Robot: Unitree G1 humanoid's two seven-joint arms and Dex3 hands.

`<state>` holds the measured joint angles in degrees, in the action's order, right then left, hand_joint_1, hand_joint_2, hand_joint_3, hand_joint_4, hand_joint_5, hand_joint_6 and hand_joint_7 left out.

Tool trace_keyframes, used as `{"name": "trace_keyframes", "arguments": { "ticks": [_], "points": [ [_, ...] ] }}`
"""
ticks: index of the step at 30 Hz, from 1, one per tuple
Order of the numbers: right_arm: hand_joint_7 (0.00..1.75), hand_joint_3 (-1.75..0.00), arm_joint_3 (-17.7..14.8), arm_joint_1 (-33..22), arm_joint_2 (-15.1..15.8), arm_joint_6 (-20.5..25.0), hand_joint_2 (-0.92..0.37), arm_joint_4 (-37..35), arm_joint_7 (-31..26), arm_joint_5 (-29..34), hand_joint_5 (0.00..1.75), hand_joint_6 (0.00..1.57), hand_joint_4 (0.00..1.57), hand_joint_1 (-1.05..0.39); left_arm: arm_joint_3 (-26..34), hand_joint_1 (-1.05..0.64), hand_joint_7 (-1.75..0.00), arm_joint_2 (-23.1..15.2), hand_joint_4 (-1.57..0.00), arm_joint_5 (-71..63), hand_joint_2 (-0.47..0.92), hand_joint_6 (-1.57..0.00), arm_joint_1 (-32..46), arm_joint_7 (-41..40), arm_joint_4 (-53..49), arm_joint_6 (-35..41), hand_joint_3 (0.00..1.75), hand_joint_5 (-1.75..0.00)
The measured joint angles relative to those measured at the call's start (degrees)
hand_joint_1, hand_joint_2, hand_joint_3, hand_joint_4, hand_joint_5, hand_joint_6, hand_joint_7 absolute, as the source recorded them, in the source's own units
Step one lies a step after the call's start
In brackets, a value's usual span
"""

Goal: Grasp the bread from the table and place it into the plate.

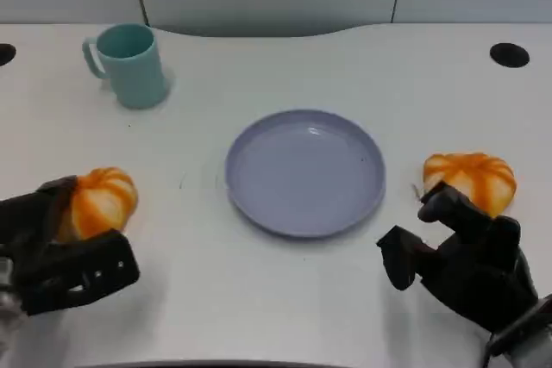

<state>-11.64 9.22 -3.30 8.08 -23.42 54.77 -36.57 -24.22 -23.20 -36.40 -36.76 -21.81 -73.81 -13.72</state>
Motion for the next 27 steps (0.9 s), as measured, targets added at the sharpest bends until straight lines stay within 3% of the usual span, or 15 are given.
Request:
{"name": "trace_keyframes", "arguments": {
  "ticks": [5, 9, 13, 21, 27],
  "points": [
    [0.98, -0.22, -0.5, 0.3, 0.3, 0.0, -0.92, -1.2, 1.3, -0.1, 1.50, 0.77, 0.82, -0.76, -1.6, -0.30, -0.03, 1.8, -0.64, -1.4, 0.92, -0.62, -1.9, -3.8, -1.7, 1.9, 0.08, -0.04],
    [1.09, -0.24, -0.3, -0.1, 0.3, 0.2, -0.92, 0.6, -0.4, 0.2, 1.58, 0.72, 0.79, -0.75, -2.0, -0.44, 0.00, 2.5, -0.49, -2.0, 0.90, -0.53, -3.2, -3.8, -2.3, 2.0, 0.05, -0.01],
    [1.00, -0.22, -0.1, -0.5, 0.2, 0.3, -0.92, 1.4, -0.8, 0.1, 1.51, 0.77, 0.81, -0.76, -2.9, -0.50, 0.00, 2.6, -0.42, -2.3, 0.91, -0.50, -3.7, -3.8, -2.4, 1.8, 0.02, 0.00],
    [1.03, -0.20, -0.1, -0.5, 0.2, 0.7, -0.92, 1.4, -1.5, 0.1, 1.54, 0.78, 0.83, -0.77, -4.5, -0.57, 0.00, 2.7, -0.34, -3.4, 0.92, -0.46, -4.7, -3.8, -2.4, 1.9, 0.02, 0.00],
    [1.06, -0.22, 0.1, -0.5, 0.2, 1.3, -0.92, 1.4, -1.9, 0.1, 1.54, 0.77, 0.83, -0.76, -7.8, -0.79, 0.00, 2.7, -0.09, -6.7, 0.92, -0.26, -5.5, -3.8, -1.5, 2.7, 0.01, 0.00]
  ]
}}
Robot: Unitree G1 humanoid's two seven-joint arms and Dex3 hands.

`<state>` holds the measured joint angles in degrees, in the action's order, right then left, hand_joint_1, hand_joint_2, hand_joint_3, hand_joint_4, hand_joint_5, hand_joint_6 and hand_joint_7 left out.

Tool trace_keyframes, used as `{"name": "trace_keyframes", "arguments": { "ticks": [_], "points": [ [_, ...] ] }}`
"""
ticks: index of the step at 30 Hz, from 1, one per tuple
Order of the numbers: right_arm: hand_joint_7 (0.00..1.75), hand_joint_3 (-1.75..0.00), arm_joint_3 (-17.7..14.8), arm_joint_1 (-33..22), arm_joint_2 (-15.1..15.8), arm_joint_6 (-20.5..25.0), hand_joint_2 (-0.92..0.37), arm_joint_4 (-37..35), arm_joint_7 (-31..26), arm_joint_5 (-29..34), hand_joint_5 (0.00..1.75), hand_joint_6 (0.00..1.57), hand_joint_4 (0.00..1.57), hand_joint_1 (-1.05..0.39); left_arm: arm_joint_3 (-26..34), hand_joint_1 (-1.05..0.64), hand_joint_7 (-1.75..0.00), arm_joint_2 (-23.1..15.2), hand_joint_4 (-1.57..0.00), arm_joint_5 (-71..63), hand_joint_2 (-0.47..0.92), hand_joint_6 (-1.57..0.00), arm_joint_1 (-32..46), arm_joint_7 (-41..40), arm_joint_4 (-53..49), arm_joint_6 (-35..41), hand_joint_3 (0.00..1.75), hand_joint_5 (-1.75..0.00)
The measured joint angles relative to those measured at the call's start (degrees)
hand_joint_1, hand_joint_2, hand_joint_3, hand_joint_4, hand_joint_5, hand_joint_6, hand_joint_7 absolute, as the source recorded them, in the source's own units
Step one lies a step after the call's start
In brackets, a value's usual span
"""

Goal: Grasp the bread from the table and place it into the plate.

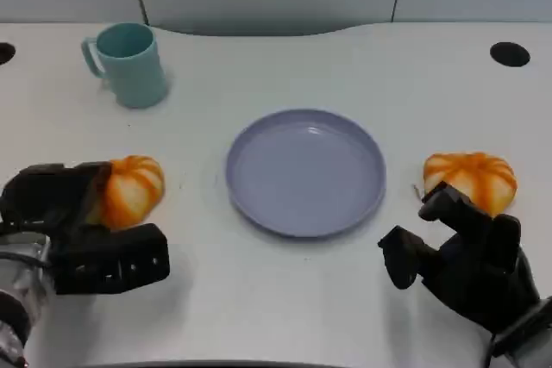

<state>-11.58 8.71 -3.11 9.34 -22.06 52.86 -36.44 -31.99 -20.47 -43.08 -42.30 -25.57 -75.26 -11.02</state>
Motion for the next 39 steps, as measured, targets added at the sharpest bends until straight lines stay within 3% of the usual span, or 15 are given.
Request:
{"name": "trace_keyframes", "arguments": {
  "ticks": [10, 34, 39],
  "points": [
    [1.09, -0.22, 0.7, 0.4, 0.0, -0.1, -0.92, -0.1, -0.8, 0.1, 1.57, 0.76, 0.84, -0.76, -1.8, -0.79, 0.00, -0.8, -0.08, -2.0, 0.92, -0.21, -2.1, 1.6, 4.3, 0.4, 0.01, -0.01],
    [1.04, -0.18, -0.3, 1.8, 0.1, -0.3, -0.92, -3.6, 0.7, 0.1, 1.49, 0.77, 0.84, -0.76, -7.1, -0.77, 0.00, 2.2, -0.11, -6.6, 0.92, -0.19, -5.2, 1.5, -0.3, 5.6, 0.06, -0.02],
    [1.02, -0.16, -1.0, 5.3, 0.5, -3.3, -0.92, -10.1, 3.8, 0.5, 1.46, 0.79, 0.86, -0.73, -6.2, -0.75, 0.00, 3.1, -0.15, -6.0, 0.92, -0.17, -5.9, 1.5, -1.4, 5.6, 0.04, -0.03]
  ]
}}
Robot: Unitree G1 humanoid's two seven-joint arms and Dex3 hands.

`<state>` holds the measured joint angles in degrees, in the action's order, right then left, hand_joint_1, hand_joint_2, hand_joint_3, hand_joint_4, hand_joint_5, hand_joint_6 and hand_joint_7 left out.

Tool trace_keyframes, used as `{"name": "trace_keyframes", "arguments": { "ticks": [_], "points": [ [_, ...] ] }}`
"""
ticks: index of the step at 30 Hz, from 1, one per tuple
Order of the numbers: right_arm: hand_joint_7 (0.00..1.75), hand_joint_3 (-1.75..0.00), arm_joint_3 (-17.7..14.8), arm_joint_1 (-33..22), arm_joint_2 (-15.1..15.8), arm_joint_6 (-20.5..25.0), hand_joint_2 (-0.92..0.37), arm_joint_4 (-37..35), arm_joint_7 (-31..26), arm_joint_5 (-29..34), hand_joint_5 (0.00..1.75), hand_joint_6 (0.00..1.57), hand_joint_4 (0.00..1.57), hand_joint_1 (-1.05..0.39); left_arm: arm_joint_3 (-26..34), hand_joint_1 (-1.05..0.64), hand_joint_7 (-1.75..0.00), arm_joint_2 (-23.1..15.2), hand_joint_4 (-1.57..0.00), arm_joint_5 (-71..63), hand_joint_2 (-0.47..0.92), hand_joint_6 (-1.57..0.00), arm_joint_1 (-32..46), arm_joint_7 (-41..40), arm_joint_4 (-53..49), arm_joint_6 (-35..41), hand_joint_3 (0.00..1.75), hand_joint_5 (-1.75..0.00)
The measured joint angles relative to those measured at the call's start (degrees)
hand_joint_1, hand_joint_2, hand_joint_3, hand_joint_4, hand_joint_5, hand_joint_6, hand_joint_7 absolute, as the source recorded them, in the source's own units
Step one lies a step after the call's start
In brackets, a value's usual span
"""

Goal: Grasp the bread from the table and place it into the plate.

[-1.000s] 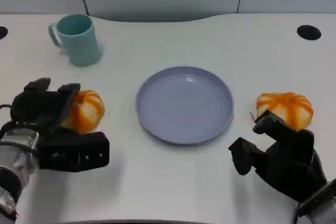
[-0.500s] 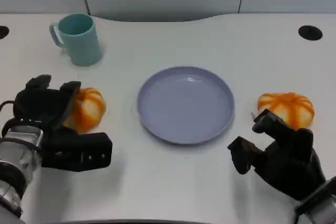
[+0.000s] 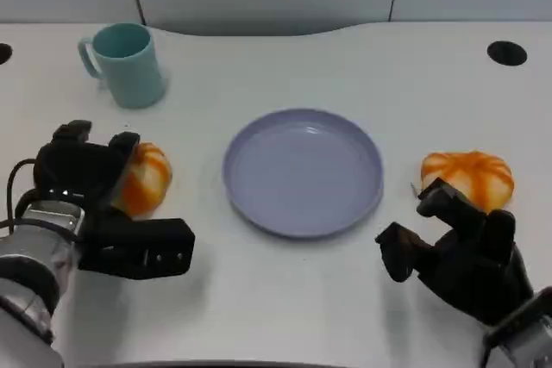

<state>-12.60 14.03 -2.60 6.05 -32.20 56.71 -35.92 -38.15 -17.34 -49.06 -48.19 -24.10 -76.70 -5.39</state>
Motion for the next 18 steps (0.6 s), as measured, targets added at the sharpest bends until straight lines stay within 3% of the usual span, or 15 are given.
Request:
{"name": "trace_keyframes", "arguments": {
  "ticks": [9, 14, 18],
  "points": [
    [1.02, -0.19, -1.2, 2.2, 0.0, -3.4, -0.92, -5.1, 1.7, 1.1, 1.47, 0.77, 0.86, -0.73, 2.5, -0.72, 0.00, 1.2, -0.17, 2.5, 0.91, -0.14, -0.9, 0.0, -1.0, 0.6, 0.01, -0.03],
    [1.04, -0.20, -1.7, 2.5, -0.1, -5.0, -0.92, -5.6, 2.3, 1.4, 1.50, 0.76, 0.84, -0.73, 3.0, -0.55, -0.03, 2.0, -0.27, 3.0, 0.87, -0.24, -2.1, -0.1, -1.3, 0.8, 0.00, -0.07],
    [1.03, -0.19, -1.8, 2.5, -0.1, -4.8, -0.92, -5.8, 2.6, 1.3, 1.49, 0.76, 0.84, -0.72, 2.7, -0.30, -0.04, 2.3, -0.41, 2.7, 0.91, -0.42, -2.9, -1.9, -1.6, 1.0, 0.01, -0.09]
  ]
}}
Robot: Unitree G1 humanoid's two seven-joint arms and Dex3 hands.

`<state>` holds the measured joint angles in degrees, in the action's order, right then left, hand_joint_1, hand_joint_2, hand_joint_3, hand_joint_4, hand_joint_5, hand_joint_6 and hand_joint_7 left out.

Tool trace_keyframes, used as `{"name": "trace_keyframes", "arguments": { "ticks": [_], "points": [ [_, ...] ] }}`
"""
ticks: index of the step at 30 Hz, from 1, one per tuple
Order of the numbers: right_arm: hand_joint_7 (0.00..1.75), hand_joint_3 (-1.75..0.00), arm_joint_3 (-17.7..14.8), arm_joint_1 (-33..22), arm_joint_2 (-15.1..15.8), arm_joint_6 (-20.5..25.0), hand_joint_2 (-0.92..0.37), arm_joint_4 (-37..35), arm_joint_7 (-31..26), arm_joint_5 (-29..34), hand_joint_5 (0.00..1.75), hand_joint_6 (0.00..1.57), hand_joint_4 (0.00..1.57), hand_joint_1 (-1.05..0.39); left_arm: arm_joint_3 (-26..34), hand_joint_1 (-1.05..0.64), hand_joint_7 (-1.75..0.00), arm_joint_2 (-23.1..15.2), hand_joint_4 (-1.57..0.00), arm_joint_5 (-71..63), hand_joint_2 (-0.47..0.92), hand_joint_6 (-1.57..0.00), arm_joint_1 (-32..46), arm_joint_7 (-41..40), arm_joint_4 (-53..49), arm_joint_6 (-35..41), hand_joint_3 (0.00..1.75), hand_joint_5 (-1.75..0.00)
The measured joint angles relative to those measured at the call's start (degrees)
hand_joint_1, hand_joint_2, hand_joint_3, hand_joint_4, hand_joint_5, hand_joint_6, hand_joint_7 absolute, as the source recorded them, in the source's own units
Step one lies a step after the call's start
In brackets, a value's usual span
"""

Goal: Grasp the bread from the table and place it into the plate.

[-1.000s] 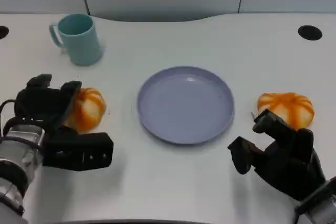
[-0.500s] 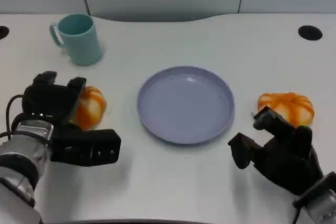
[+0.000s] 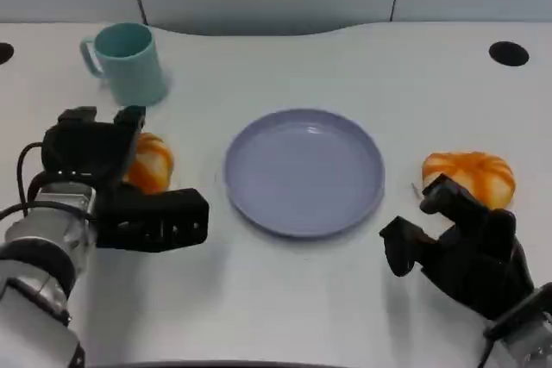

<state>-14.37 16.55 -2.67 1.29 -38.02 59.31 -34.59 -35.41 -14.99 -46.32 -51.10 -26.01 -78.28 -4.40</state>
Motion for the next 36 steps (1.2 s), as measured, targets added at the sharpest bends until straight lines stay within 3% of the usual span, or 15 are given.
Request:
{"name": "trace_keyframes", "arguments": {
  "ticks": [2, 3, 5, 13, 22, 23, 24, 25, 27, 28, 29, 31, 36],
  "points": [
    [0.99, -0.18, -0.1, 0.0, 0.0, 0.7, -0.92, 0.1, 0.0, 0.0, 1.45, 0.78, 0.85, -0.72, -0.9, -0.20, -0.09, 0.3, -0.73, -1.1, 0.90, -0.75, 0.0, -1.6, -0.3, 0.3, 0.00, -0.23],
    [0.98, -0.18, -0.1, 0.1, 0.0, 0.8, -0.92, 0.0, 0.2, 0.0, 1.45, 0.79, 0.86, -0.73, -1.2, -0.19, -0.10, 0.3, -0.77, -1.5, 0.91, -0.89, 0.0, -2.8, -0.5, 0.2, 0.00, -0.49],
    [0.99, -0.18, -0.2, 0.2, 0.0, 0.7, -0.92, -0.2, 0.6, 0.0, 1.48, 0.80, 0.86, -0.74, -1.6, -0.18, -0.10, 0.3, -0.76, -2.0, 0.91, -0.99, 0.1, -5.3, -0.6, -0.2, 0.00, -0.74],
    [1.01, -0.19, -0.2, 0.2, 0.0, 0.6, -0.92, 0.4, 0.1, 0.2, 1.50, 0.78, 0.85, -0.74, -1.5, -0.23, -0.07, 0.2, -0.69, -2.0, 0.90, -1.06, 0.3, -7.2, -0.9, -1.5, 0.00, -1.05],
    [1.05, -0.20, -0.2, 0.1, -0.1, 0.9, -0.92, 1.1, -0.2, 0.2, 1.51, 0.77, 0.85, -0.74, -1.4, -0.23, -0.09, -1.1, -0.70, -2.0, 0.90, -1.13, 0.4, -10.0, -0.9, -4.1, 0.00, -1.13],
    [1.06, -0.19, -0.2, 0.1, -0.1, 0.9, -0.92, 1.1, -0.2, 0.2, 1.52, 0.76, 0.85, -0.74, -1.4, -0.22, -0.54, -1.1, -0.62, -2.0, 0.91, -0.93, 0.4, -10.2, -0.9, -4.3, 0.02, -1.34],
    [1.06, -0.19, -0.2, 0.0, -0.1, 0.9, -0.92, 1.2, -0.2, 0.2, 1.52, 0.76, 0.85, -0.75, -1.4, -0.22, -0.95, -1.1, -0.57, -2.0, 0.92, -0.73, 0.4, -10.4, -0.9, -4.4, 0.02, -1.44],
    [1.07, -0.19, -0.1, 0.0, -0.2, 0.9, -0.92, 1.3, -0.2, 0.2, 1.53, 0.76, 0.85, -0.75, -1.3, -0.23, -1.04, -1.2, -0.57, -1.9, 0.92, -0.67, 0.4, -10.6, -0.9, -4.7, 0.02, -1.45],
    [1.07, -0.19, -0.1, -0.2, -0.3, 0.9, -0.92, 1.6, -0.6, 0.2, 1.54, 0.76, 0.85, -0.75, -1.2, -0.28, -0.85, -1.3, -0.60, -1.9, 0.92, -0.72, 0.4, -11.1, -0.9, -5.2, 0.02, -1.31],
    [1.08, -0.19, -0.1, -0.3, -0.3, 0.9, -0.92, 1.8, -0.8, 0.2, 1.55, 0.76, 0.84, -0.75, -1.0, -0.32, -0.52, -1.3, -0.66, -1.8, 0.92, -0.79, 0.4, -11.7, -0.9, -5.4, 0.03, -0.96],
    [1.08, -0.20, -0.1, -0.4, -0.3, 0.9, -0.92, 1.9, -0.9, 0.2, 1.56, 0.76, 0.83, -0.75, -0.7, -0.34, -0.31, -1.3, -0.72, -1.4, 0.92, -0.86, 0.4, -11.9, -0.8, -5.5, 0.03, -0.77],
    [1.08, -0.19, -0.1, -0.4, -0.4, 0.8, -0.92, 2.1, -1.0, 0.2, 1.56, 0.75, 0.83, -0.74, 0.7, -0.49, -0.07, -1.3, -0.69, -0.3, 0.92, -0.79, 0.3, -11.7, -0.5, -5.7, 0.05, -0.43],
    [1.09, -0.21, -0.1, -0.4, -0.6, 0.7, -0.92, 1.2, -1.3, 0.3, 1.56, 0.75, 0.82, -0.74, 4.7, -0.75, 0.00, -1.4, -0.56, 3.6, 0.92, -0.58, -2.1, -7.8, 1.1, -7.1, 0.10, -0.15]
  ]
}}
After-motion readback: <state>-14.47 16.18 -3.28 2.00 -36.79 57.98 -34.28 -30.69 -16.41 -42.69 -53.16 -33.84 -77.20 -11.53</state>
